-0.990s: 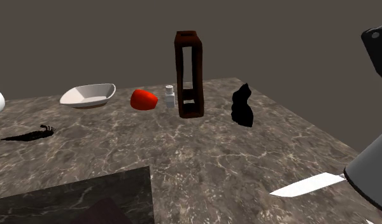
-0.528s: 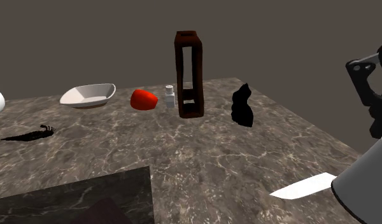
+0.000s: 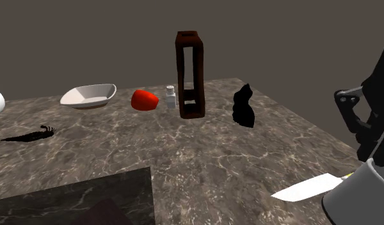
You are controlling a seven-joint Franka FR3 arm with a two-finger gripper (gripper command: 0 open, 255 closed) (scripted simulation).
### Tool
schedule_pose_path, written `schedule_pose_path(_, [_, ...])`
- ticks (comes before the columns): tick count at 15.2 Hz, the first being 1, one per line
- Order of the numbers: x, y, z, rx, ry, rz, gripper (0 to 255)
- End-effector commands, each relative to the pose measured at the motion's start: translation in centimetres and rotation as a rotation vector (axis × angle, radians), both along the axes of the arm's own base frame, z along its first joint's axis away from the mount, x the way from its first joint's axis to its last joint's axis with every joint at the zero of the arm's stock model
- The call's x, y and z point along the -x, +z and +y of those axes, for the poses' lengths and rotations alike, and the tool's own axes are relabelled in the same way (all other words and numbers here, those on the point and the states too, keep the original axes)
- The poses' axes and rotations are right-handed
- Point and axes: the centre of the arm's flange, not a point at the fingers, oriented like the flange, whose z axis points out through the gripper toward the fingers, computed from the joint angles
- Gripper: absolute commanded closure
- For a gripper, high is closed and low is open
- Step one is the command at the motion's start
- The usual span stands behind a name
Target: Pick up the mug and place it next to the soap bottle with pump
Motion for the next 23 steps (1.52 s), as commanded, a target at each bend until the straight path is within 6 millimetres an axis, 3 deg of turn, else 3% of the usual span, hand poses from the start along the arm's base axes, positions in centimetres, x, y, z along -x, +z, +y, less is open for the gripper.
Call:
schedule_pose_path(1, [0.0, -1.1, 0.0, 0.000, 0.000, -0.001, 255])
schedule_pose_path(18, [0.0, -10.0, 0.0, 0.000, 0.000, -0.001, 255])
schedule_pose_path(23, [0.0, -10.0, 0.0, 0.000, 0.000, -0.001, 255])
